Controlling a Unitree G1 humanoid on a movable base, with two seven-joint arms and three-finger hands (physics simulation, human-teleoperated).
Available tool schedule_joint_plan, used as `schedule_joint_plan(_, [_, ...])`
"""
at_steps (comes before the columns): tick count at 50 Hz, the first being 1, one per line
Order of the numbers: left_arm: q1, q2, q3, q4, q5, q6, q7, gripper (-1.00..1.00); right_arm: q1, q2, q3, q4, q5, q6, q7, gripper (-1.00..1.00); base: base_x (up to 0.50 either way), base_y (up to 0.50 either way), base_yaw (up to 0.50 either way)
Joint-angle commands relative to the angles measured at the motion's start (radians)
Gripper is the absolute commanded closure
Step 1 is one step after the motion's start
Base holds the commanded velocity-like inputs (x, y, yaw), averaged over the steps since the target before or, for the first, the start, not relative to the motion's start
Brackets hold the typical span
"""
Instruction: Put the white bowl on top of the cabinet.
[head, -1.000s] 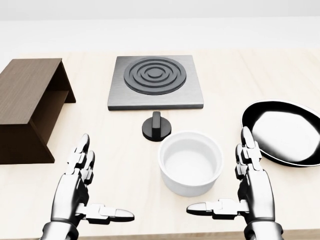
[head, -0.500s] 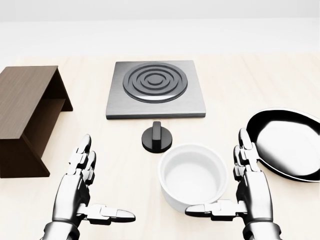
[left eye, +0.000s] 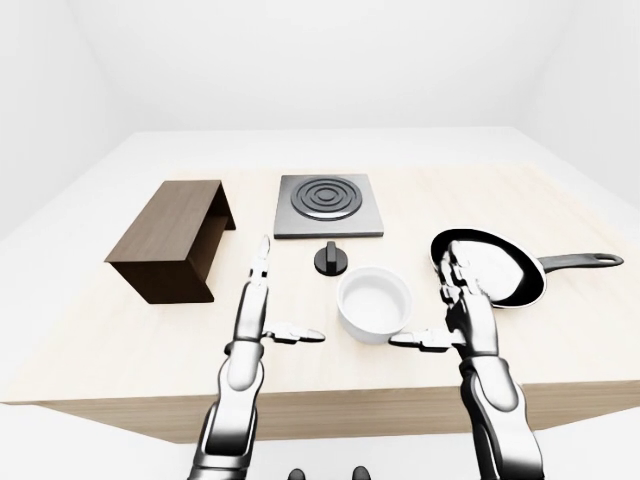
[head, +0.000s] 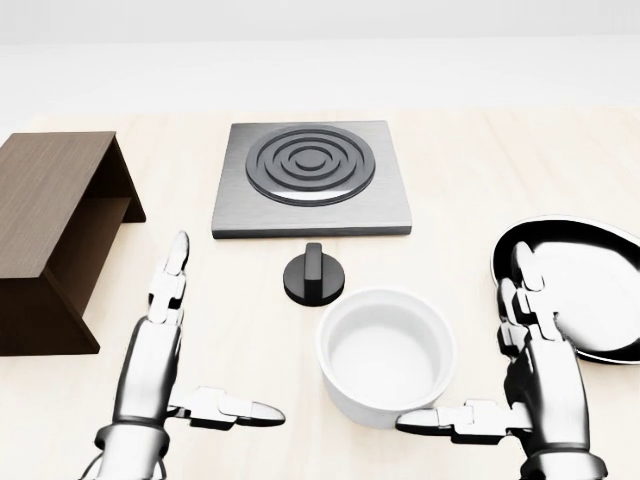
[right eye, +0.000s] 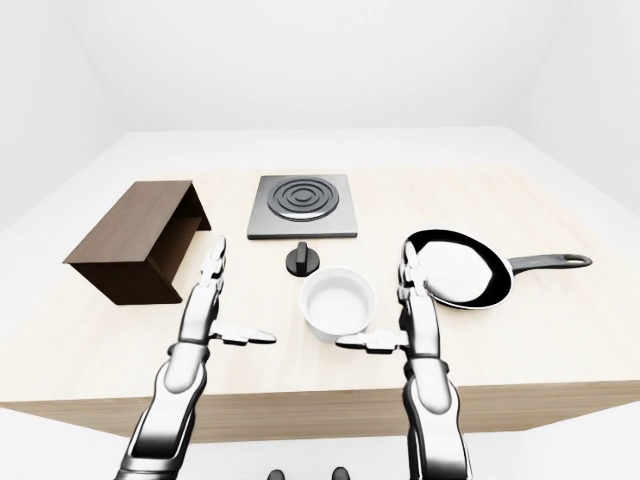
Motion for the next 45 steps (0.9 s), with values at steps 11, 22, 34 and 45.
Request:
schedule_joint_plan(11, [0.001, -0.071, -0.250, -0.216, 0.396, 0.063, 0.098, -1.00, 0.014, 0.009, -0.093, -0.100, -0.039, 0.000, -0.024, -1.00, 0.00, 0.00, 0.00])
schedule_joint_plan(22, [-0.029, -0.088, -0.282, -0.081, 0.543, 0.063, 0.153, -1.00, 0.026, 0.012, -0.126, -0.147, -0.024, 0.000, -0.017, -1.00, 0.00, 0.00, 0.00])
schedule_joint_plan(34, [-0.007, -0.111, -0.360, 0.006, 0.713, 0.063, 0.130, -1.00, 0.045, 0.026, -0.175, -0.225, 0.009, 0.000, 0.011, -1.00, 0.00, 0.00, 0.00])
schedule_joint_plan(45, [0.051, -0.103, -0.479, 0.003, 0.882, 0.063, 0.088, -1.00, 0.049, 0.032, -0.221, -0.275, 0.039, 0.000, 0.027, -1.00, 0.00, 0.00, 0.00])
